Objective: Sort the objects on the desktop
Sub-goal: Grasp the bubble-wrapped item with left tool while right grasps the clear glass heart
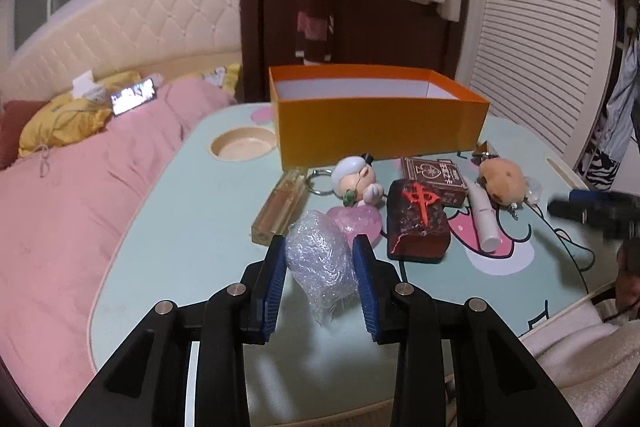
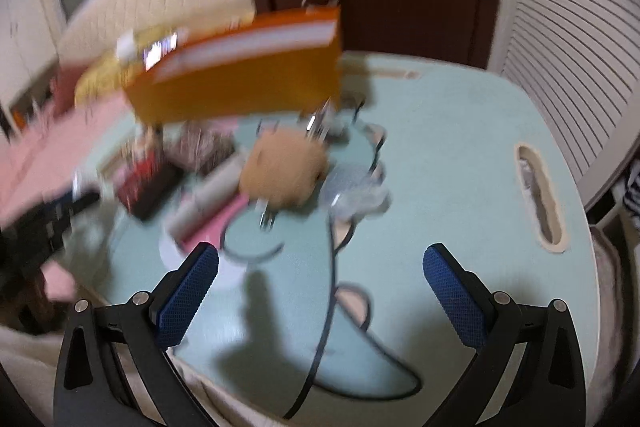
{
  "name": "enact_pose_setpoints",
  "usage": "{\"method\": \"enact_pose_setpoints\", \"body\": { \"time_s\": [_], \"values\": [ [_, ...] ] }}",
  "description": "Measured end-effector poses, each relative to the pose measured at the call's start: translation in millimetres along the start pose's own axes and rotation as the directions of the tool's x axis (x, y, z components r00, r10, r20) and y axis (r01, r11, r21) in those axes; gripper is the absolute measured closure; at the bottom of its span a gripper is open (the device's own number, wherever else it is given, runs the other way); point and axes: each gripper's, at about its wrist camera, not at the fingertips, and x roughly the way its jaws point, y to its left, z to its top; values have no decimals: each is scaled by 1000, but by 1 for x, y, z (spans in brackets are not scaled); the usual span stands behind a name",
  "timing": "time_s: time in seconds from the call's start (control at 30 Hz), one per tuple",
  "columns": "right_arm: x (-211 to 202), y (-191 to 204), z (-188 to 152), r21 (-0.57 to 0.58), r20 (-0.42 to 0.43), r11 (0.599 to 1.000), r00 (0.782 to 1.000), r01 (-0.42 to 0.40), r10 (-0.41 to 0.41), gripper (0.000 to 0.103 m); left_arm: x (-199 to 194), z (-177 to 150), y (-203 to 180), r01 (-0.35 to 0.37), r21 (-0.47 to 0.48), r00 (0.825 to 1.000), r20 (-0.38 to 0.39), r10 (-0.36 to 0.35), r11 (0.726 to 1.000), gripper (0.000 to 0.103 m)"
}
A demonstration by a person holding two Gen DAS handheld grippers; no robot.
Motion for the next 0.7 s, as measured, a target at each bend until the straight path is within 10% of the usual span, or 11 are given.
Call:
{"method": "enact_pose_setpoints", "body": {
  "time_s": [0.2,0.7],
  "values": [
    [19,-15,14,-21,-13,996,996,84,-85,35,0,0,-9,1,39,1000,-2,-1,999,71],
    [33,-11,19,-82,-7,990,993,116,-117,63,-2,0,-5,1,19,1000,-1,-1,1000,71]
  ]
}}
